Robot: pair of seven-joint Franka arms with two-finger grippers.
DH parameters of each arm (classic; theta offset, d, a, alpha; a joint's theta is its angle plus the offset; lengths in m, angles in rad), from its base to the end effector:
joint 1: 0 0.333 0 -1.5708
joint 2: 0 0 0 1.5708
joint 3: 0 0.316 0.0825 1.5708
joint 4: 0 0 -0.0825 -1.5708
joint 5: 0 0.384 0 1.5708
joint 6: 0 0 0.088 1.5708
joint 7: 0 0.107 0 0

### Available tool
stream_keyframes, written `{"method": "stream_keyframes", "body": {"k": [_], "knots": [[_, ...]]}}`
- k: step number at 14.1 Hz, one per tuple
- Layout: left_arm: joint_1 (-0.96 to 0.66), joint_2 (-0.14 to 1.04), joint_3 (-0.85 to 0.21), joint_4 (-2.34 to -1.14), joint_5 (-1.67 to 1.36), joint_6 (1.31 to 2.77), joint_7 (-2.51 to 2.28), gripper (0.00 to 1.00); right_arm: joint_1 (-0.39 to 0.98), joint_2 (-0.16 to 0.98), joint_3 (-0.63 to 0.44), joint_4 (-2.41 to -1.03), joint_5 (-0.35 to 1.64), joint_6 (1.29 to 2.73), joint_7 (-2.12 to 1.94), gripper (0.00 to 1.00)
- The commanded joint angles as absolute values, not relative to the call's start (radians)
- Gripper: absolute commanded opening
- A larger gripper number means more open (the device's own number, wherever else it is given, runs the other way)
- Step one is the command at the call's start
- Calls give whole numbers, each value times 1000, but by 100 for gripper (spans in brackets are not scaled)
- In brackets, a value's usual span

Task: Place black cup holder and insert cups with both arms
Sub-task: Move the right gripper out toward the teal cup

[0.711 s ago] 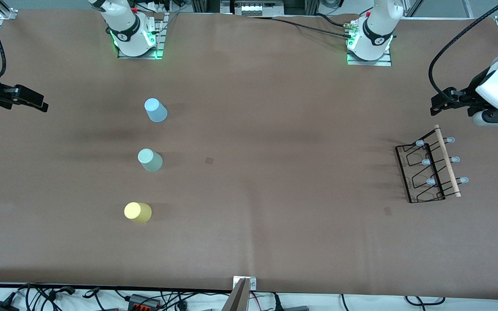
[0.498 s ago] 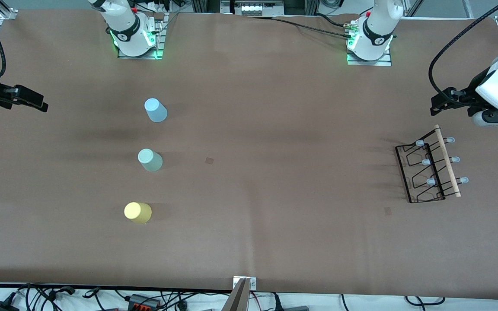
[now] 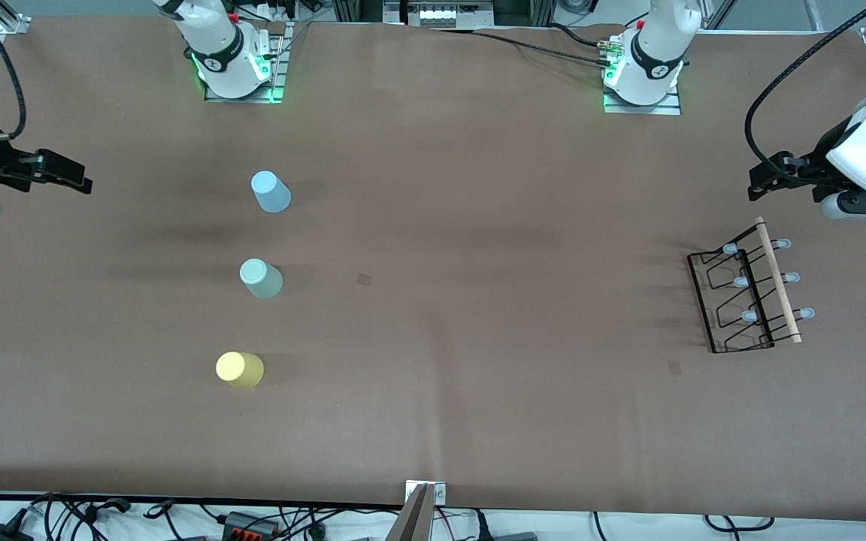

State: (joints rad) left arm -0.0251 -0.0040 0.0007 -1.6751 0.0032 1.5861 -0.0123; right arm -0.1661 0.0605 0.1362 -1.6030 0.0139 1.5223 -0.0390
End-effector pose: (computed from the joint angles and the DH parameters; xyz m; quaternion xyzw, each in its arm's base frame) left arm 0.5500 -0.0131 0.5789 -0.9991 0.0061 0.0425 0.0024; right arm 0.5631 -0.0174 0.5720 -0.9975 -0.0046 0.0698 0.0135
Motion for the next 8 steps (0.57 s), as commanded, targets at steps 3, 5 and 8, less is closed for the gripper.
{"method": "stream_keyframes", "body": {"k": [3,5,8], "knots": [[-14,14,-8,-1640,9,1433,-15,100,-166,89,141,-1630,23,1489,-100,100],[-14,47,-5,-1620,9,1376,-18,100,-166,69,141,-1705,23,1561,-100,100],[33,129,5,-1592,11,1373,-11,100,-125,64,147,-1831,23,1748,-88,100]]}}
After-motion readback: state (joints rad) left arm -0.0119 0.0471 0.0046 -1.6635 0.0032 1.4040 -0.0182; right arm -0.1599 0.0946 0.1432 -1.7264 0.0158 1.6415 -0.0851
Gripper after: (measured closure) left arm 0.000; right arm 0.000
